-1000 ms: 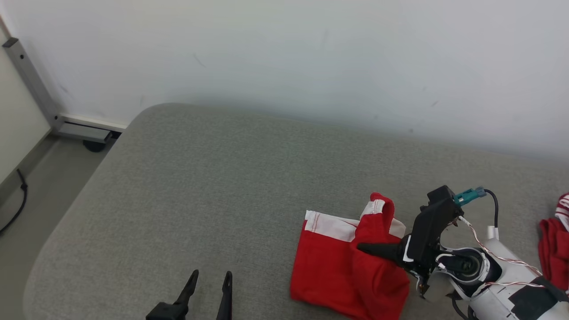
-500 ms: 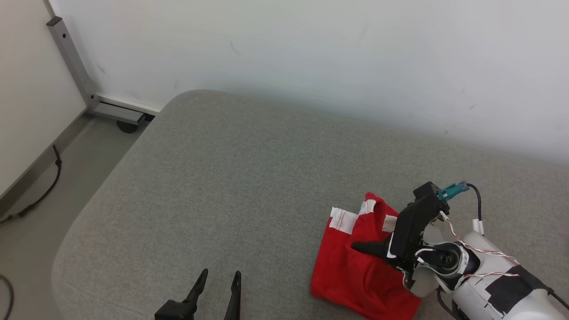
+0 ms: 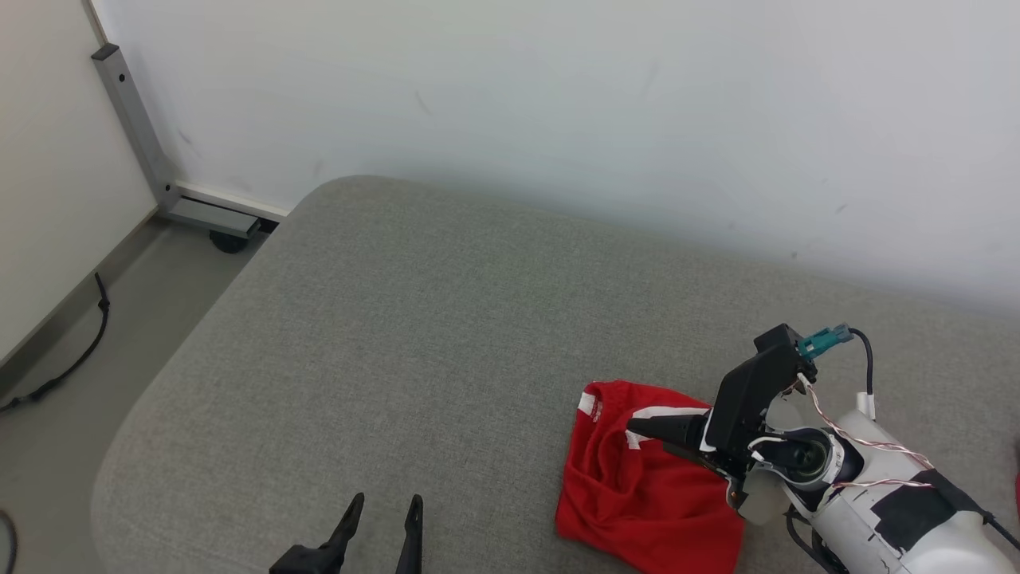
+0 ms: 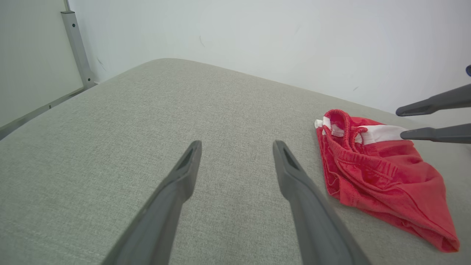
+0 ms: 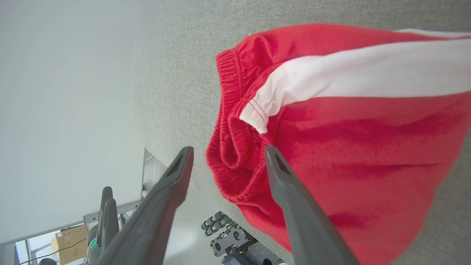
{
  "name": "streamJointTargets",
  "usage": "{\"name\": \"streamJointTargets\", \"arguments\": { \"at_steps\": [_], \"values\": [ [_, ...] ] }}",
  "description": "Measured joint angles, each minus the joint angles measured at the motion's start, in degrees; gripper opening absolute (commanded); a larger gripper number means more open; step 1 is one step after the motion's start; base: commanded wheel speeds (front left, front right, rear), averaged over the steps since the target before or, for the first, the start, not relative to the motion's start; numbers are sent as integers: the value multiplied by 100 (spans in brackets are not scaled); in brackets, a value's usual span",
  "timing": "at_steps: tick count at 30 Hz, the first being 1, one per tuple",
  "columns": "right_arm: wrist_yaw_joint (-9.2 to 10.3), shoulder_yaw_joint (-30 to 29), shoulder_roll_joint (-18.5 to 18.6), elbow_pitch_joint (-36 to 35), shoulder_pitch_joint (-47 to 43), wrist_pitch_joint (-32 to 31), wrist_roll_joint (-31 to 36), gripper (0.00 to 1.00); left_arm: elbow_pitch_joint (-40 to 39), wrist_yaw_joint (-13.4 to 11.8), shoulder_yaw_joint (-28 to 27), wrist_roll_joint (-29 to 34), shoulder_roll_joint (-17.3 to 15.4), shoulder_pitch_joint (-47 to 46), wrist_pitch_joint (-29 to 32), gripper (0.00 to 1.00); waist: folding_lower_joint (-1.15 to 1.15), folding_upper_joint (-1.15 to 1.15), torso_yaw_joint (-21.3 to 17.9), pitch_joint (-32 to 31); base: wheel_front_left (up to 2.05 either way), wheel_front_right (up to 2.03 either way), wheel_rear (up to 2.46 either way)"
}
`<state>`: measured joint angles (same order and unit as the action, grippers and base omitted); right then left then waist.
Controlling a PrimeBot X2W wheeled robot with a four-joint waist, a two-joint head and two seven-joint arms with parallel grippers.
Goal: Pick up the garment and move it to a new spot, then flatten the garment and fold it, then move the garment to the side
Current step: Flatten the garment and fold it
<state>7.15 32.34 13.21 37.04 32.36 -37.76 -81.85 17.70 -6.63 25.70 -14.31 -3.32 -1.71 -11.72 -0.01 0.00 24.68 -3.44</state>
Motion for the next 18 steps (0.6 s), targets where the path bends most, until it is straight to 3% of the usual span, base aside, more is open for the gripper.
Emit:
{"name": "streamJointTargets", "arguments": {
  "at_steps": [4, 13, 18],
  "values": [
    [-10, -67, 43, -281, -10, 56, -32, 100, -25, -24, -79, 0, -24, 51, -24, 100, 0, 0, -123, -93, 0, 0, 0],
    [-51, 221, 977, -672, -303, 311, 697, 100, -303, -42, -131, 24, -48, 180, -68, 100, 0, 0, -482, -124, 0, 0, 0],
    [-32, 377, 1010, -710, -540, 314, 821, 100, -376, -42, -116, 130, -42, 172, -91, 100, 1, 0, -548, -36, 0, 0, 0]
  ]
}}
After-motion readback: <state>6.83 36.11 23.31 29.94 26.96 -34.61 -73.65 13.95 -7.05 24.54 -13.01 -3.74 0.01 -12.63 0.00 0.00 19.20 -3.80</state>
